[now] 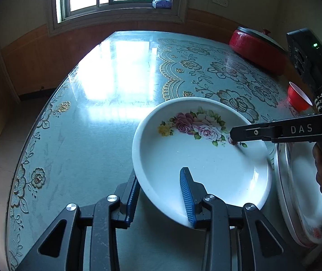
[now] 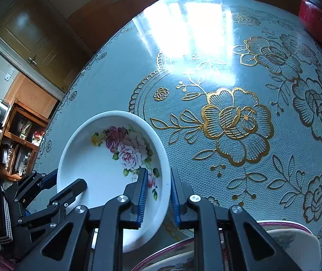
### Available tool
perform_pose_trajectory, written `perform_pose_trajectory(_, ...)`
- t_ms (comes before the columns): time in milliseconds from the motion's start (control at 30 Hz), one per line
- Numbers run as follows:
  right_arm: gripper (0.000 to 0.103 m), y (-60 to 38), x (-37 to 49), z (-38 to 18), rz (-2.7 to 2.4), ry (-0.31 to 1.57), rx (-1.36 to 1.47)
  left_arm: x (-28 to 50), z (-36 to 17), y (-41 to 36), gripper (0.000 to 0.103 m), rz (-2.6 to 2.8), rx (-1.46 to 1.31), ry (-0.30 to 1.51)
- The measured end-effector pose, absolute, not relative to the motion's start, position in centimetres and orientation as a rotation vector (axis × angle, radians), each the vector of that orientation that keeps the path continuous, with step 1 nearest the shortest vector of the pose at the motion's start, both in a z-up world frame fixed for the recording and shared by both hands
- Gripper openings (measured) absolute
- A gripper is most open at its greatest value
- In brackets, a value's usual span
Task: Organize plates and bowls
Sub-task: 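Close the left gripper on the pink-rose bowl rim and lift it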
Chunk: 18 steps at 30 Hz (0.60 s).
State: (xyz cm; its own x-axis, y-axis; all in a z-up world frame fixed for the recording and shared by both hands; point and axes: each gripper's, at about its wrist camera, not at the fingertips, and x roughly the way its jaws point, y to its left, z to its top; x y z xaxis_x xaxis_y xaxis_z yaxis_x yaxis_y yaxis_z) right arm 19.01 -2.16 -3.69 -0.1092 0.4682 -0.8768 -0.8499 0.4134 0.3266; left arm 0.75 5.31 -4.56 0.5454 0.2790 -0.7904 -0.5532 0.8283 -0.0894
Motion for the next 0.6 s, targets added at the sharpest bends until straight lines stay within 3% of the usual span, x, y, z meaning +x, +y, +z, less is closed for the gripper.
perform_pose_trajectory(600,0.014,-2.07,19.11,-3.58,1.154,1.232,-0.394,0.68,-4.46,5.29,0.029,0.534,-0.342,0.865)
